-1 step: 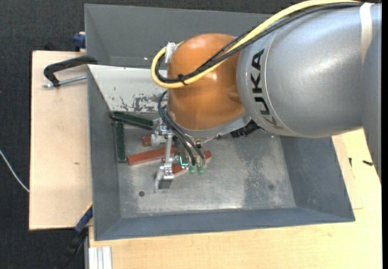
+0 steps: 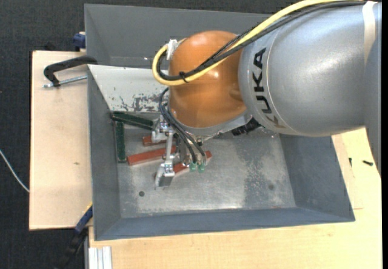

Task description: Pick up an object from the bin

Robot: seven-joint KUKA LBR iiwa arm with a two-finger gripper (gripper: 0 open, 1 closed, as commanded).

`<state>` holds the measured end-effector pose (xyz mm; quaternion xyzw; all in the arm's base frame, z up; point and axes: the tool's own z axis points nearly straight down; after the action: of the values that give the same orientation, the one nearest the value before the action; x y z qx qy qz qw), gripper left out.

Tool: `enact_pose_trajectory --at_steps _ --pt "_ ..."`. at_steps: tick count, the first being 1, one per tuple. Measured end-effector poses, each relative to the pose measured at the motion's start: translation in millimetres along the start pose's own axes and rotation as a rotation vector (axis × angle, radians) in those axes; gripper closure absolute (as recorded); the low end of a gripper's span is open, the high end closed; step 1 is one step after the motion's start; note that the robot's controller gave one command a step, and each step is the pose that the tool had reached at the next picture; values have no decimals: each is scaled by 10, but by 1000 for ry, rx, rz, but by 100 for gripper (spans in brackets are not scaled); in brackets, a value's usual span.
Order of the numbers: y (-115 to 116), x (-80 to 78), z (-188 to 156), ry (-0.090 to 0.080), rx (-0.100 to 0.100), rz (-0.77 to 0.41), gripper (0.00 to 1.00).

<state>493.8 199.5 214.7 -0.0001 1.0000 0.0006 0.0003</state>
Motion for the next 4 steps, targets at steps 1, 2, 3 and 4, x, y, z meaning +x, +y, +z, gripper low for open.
enact_pose_trajectory --at_steps 1,2,3,4 --pt "-464 -216 755 -5 -1 -73 0" --pt "-676 -223 886 1 0 -90 0" --pt "-946 -396 819 -5 -1 -62 0" --pt "-931 -230 1365 -3 -1 -110 0"
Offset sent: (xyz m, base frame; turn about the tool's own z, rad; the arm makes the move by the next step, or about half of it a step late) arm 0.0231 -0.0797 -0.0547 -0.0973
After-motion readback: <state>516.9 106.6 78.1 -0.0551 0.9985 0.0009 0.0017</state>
